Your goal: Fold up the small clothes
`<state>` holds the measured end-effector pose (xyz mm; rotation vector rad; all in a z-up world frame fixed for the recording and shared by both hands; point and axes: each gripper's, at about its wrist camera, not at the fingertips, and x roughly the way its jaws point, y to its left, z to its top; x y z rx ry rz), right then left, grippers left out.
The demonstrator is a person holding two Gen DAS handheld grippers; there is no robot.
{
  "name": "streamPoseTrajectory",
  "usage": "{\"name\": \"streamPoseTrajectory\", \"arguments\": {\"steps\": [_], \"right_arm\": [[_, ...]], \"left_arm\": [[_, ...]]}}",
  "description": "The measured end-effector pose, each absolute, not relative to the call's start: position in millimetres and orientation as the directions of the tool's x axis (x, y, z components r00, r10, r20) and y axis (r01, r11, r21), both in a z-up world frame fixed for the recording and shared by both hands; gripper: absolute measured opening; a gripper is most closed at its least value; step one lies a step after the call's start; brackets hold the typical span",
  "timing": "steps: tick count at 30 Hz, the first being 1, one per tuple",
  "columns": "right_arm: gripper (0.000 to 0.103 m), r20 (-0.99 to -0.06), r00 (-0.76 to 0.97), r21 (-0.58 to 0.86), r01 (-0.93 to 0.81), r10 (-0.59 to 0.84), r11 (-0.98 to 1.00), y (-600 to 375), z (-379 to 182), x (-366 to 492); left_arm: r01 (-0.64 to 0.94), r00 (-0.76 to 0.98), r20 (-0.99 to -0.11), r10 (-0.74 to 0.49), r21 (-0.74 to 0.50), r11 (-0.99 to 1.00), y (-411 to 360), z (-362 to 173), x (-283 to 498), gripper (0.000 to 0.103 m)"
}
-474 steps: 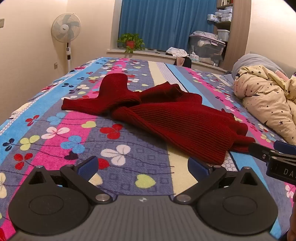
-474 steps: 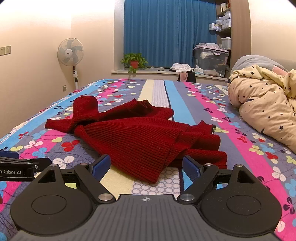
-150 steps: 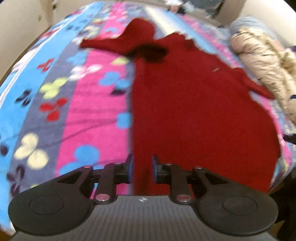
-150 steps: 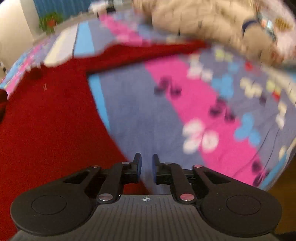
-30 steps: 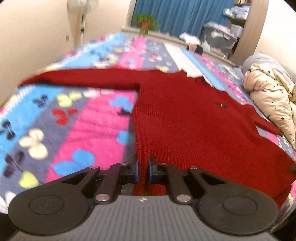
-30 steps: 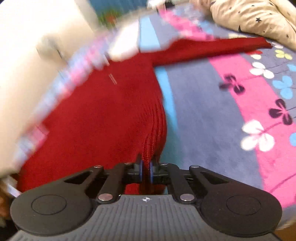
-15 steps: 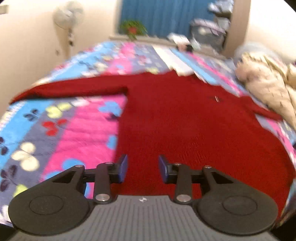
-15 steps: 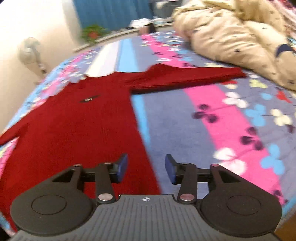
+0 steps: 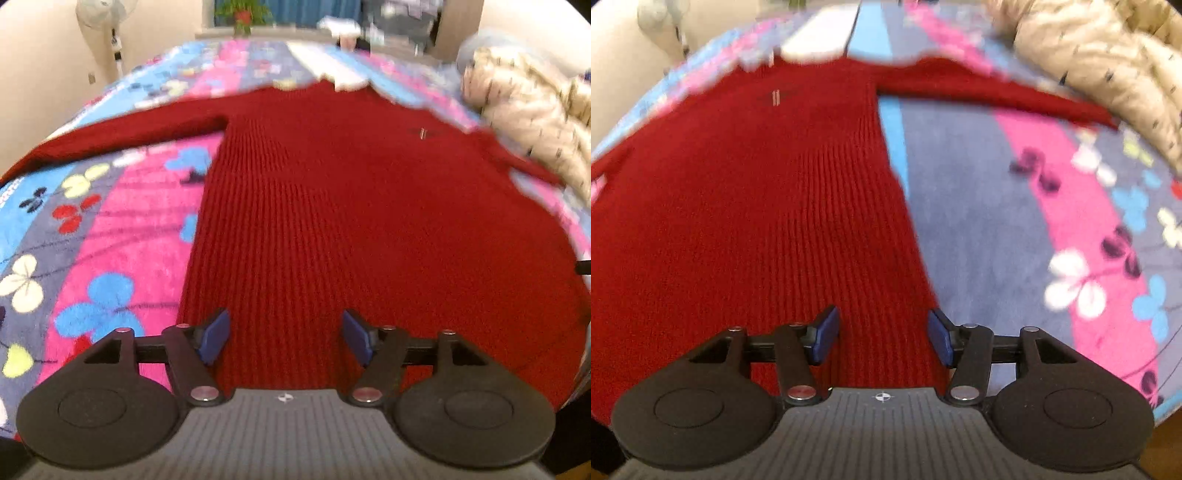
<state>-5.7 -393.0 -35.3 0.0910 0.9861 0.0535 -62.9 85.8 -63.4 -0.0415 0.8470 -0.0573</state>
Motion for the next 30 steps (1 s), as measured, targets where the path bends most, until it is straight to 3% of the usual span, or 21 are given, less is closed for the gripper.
{"name": "streamPoseTrajectory", "arguments": {"steps": [2,8,10,12,15,17,24,30], "right_arm": [[0.055,-0.76,0.642,0.143,0.014,0.101,0.99,-399.9,-17.3,-9.1],[0.056,-0.559,0.828,0.203,0.079,0.049,0.976,-421.8,35.1,-17.8],[0.062,-0.475,0.878,0.217,0.057,0.055,0.975,-427.1,56.4,-22.5],[0.077,-0.378,0.924,0.213,0.018,0.065,0.977,-435.4,71.3,-24.8],[0.078,-0.286,0.956,0.185,-0.009,0.063,0.983,-444.2,83.8,-26.7],[0.078,-0.272,0.961,0.188,0.011,0.042,0.982,-453.0,75.7,-22.5],[0.078,-0.387,0.922,0.32,0.144,-0.01,0.936,-465.6,55.2,7.1],[0.078,-0.396,0.918,0.35,0.162,-0.011,0.923,-464.0,48.2,11.5]], "left_arm": [[0.021,0.705,-0.708,-0.051,-0.051,0.998,87.4,-53.9,-68.2,0.084],[0.012,0.773,-0.634,-0.017,-0.012,1.0,82.7,-24.6,-78.0,0.085],[0.013,0.79,-0.613,-0.001,0.015,1.0,77.2,-13.7,-83.1,0.085],[0.018,0.813,-0.583,0.006,0.034,0.999,72.8,-1.1,-88.2,0.085],[0.034,0.839,-0.545,-0.005,0.044,0.998,66.7,17.1,-90.0,0.085],[0.045,0.846,-0.533,-0.015,0.043,0.998,64.0,27.0,-87.2,0.085],[0.092,0.822,-0.568,-0.05,0.045,0.995,56.8,41.3,-45.0,0.085],[0.083,0.839,-0.543,-0.028,0.078,0.994,62.4,49.2,19.5,0.086]]}}
